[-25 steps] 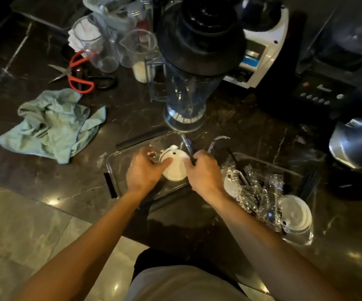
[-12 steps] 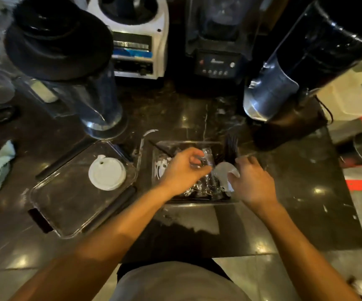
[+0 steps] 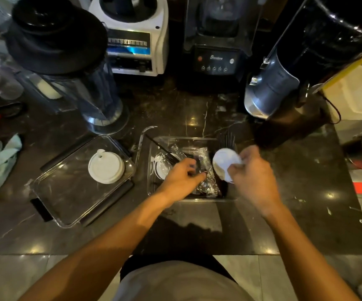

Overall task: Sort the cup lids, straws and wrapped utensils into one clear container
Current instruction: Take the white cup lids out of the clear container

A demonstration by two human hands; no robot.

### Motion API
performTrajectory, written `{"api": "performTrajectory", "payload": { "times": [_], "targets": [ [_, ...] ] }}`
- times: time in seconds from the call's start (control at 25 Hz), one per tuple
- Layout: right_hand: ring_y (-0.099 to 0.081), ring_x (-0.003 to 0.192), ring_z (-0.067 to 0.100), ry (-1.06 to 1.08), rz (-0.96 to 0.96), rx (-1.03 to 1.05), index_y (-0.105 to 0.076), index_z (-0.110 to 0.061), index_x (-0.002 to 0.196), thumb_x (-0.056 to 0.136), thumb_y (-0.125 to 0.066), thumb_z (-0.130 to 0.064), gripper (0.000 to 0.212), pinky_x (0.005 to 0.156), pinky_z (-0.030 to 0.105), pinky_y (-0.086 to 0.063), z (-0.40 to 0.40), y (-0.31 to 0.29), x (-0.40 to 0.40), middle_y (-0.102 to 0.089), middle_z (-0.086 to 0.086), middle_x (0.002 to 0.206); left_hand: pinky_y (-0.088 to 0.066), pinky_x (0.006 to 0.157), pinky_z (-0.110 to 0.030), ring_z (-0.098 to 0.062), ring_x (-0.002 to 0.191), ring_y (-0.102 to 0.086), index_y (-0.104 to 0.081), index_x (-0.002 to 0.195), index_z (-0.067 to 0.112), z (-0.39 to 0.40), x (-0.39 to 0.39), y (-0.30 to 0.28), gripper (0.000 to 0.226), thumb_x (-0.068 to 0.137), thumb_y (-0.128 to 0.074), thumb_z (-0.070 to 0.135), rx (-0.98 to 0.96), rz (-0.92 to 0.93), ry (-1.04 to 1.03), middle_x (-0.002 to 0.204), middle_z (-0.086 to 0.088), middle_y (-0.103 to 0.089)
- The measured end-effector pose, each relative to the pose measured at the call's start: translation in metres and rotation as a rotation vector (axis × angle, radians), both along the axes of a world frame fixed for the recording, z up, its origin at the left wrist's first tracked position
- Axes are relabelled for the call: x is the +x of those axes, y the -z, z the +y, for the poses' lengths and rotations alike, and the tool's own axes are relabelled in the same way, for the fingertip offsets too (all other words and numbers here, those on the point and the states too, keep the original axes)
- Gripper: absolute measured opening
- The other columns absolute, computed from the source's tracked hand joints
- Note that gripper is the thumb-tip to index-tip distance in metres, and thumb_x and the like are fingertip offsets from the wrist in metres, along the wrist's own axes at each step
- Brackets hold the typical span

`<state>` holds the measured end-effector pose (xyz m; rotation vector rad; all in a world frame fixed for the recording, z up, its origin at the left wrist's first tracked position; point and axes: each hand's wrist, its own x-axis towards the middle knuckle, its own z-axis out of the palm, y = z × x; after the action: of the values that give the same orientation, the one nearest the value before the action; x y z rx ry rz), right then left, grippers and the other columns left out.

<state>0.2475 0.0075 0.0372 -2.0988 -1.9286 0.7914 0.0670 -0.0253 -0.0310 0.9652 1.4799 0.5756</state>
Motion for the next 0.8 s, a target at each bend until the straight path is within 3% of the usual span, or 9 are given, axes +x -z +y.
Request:
{"api": "performTrajectory", "payload": {
  "times": [0.16,0.28,0.4,0.48,0.56,0.68,0.8],
  "targets": [
    [-0.066,0.052,0.016,0.392,0.76,-0.119,-0.056,-0.012,0.107,0.096,-0.066,-0.008,0.015,0.046,0.03,-0.054,0.013,-0.011,-0.006,-0.068,0.007,0.079,-0.061,0.091,-0.035,-0.024,0.106,-0.074,-0.062,0.133,0.008,-0.005,-0.01,-0.014,0.044,0.1,-0.064,0.036,-0.037,-0.268,-0.179,0.119,-0.013,-0.071],
    [-0.065,0.054,0.018,0.353,0.862,-0.344,-0.06,-0.006,0.102,0.097,-0.068,-0.014,0.012,0.046,0.027,-0.054,0.01,0.004,-0.023,-0.069,0.008,0.071,-0.062,0.091,-0.038,-0.025,0.104,-0.076,-0.065,0.127,0.005,-0.012,-0.018,-0.022,0.037,0.099,-0.067,0.029,0.006,-0.417,-0.335,0.116,-0.017,-0.074],
    [-0.066,0.062,0.017,0.157,0.788,-0.461,-0.065,-0.006,0.11,0.101,-0.065,-0.026,0.022,0.05,0.027,-0.056,0.002,0.02,-0.05,-0.075,0.006,0.083,-0.062,0.091,-0.038,-0.026,0.103,-0.076,-0.063,0.122,0.003,-0.021,-0.037,-0.025,0.029,0.097,-0.069,0.015,0.067,-0.399,-0.534,0.115,-0.017,-0.074],
    [-0.066,0.068,0.012,0.013,0.676,-0.366,-0.068,-0.012,0.111,0.104,-0.058,-0.029,0.021,0.054,0.026,-0.054,0.001,0.028,-0.073,-0.074,0.003,0.093,-0.063,0.088,-0.037,-0.026,0.101,-0.077,-0.063,0.12,0.001,-0.029,-0.06,-0.027,0.027,0.096,-0.069,0.011,0.095,-0.406,-0.686,0.113,-0.015,-0.075],
    [-0.066,0.073,0.007,-0.285,0.402,-0.14,-0.069,-0.019,0.112,0.105,-0.054,-0.026,0.018,0.06,0.023,-0.049,0.004,0.038,-0.095,-0.073,-0.005,0.094,-0.063,0.087,-0.039,-0.028,0.101,-0.077,-0.066,0.121,0.004,-0.04,-0.086,-0.028,0.026,0.097,-0.068,0.013,0.098,-0.399,-0.824,0.109,-0.012,-0.077],
    [-0.07,0.092,0.018,-0.772,0.022,-0.096,-0.071,-0.023,0.117,0.103,-0.053,-0.021,0.022,0.072,0.031,-0.049,0.008,0.056,-0.126,-0.075,-0.002,0.108,-0.061,0.091,-0.047,-0.03,0.104,-0.076,-0.075,0.114,0.016,-0.058,-0.121,-0.025,0.019,0.096,-0.069,0.021,0.095,-0.347,-0.952,0.109,-0.01,-0.079],
    [-0.07,0.104,0.026,-0.905,-0.25,-0.08,-0.069,-0.02,0.117,0.101,-0.055,-0.018,0.022,0.081,0.036,-0.049,0.011,0.066,-0.14,-0.07,0.003,0.122,-0.061,0.09,-0.04,-0.024,0.101,-0.076,-0.076,0.117,0.012,-0.071,-0.141,-0.02,0.026,0.096,-0.069,0.025,0.12,-0.336,-0.976,0.11,-0.007,-0.08]
  ]
}}
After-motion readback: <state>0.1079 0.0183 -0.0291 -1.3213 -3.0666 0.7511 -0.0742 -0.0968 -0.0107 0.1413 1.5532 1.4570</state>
